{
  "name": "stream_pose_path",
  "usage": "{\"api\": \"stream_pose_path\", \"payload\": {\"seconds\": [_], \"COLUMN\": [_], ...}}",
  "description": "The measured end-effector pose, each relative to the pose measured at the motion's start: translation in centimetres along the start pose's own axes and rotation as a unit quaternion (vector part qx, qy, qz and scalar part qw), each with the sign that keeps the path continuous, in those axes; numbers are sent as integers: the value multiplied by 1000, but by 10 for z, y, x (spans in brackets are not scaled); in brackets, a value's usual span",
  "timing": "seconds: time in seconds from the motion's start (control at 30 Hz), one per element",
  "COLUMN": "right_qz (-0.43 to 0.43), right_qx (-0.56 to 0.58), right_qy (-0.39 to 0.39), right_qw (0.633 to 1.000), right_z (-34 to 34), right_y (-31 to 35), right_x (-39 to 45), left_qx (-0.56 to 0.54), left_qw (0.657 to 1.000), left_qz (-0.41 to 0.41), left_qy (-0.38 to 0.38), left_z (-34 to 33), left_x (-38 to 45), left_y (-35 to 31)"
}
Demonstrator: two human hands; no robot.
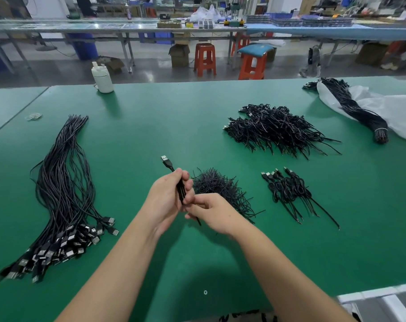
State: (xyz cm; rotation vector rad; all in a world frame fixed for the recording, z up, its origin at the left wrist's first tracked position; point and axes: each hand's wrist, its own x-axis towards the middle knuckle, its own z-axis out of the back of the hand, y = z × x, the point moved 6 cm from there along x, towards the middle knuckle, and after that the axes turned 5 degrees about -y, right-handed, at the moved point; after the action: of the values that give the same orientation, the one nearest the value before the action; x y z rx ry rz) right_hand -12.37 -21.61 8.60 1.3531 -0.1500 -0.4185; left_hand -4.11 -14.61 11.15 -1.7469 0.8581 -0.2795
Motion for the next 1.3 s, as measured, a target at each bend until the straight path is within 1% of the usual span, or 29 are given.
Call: {"api": "stream_pose_path", "payload": {"seconds": [0.13, 0.3, 0.4, 0.53, 0.6, 0.67, 0.73, 0.8, 0.83, 0.9, 0.93, 0.97, 1.0, 1.03, 1.07, 1.1, 1.13, 1.17, 1.27, 1.3], "right_qz": [-6, -12, 2, 17, 17, 14, 9, -2, 2, 28, 46, 66, 82, 93, 97, 95, 93, 94, 105, 102], "right_qx": [107, 223, 228, 190, 202, 221, 207, 166, 116, -19, -91, -165, -236, -292, -328, -350, -364, -373, -375, -375], "right_qy": [20, 2, -12, -70, -67, -43, -33, -60, -84, -119, -130, -136, -137, -133, -127, -120, -115, -112, -108, -104], "right_qw": [994, 975, 974, 979, 977, 974, 978, 984, 990, 992, 986, 975, 959, 943, 931, 924, 920, 916, 915, 915], "right_z": [-5, -8, -11, -7, -4, -2, 0, 6, 11, 22, 25, 27, 26, 24, 21, 18, 17, 16, 14, 13], "right_y": [2, 3, 1, -3, -4, -6, -9, -15, -17, -15, -13, -12, -10, -8, -7, -8, -8, -7, -2, -1], "right_x": [-1, -2, -3, -3, -3, -2, -2, -1, -2, -2, -3, -3, -4, -4, -5, -5, -5, -7, -10, -10], "left_qx": [-9, -72, -94, -74, -47, -7, 25, 67, 99, 200, 281, 375, 464, 528, 572, 602, 615, 612, 533, 514], "left_qw": [1000, 995, 994, 991, 987, 981, 975, 973, 973, 967, 953, 924, 885, 846, 815, 791, 779, 780, 832, 843], "left_qz": [15, 56, 52, 76, 94, 104, 113, 115, 110, 80, 47, 7, -34, -69, -94, -113, -125, -133, -148, -157], "left_qy": [6, 27, 36, 80, 121, 165, 189, 188, 177, 135, 102, 67, 35, 12, -2, -8, -6, 4, 31, 34], "left_z": [-4, -6, -6, -8, -9, -12, -14, -13, -10, -5, -2, 0, 0, -1, -3, -5, -7, -8, -7, -6], "left_x": [-3, -5, -4, -1, -1, -4, -6, -7, -7, -5, -3, -2, 0, 0, -1, -2, -2, -2, 0, 1], "left_y": [3, 5, 8, 14, 13, 10, 8, 7, 6, 6, 5, 3, 0, -3, -4, -4, -2, -1, 0, -2]}}
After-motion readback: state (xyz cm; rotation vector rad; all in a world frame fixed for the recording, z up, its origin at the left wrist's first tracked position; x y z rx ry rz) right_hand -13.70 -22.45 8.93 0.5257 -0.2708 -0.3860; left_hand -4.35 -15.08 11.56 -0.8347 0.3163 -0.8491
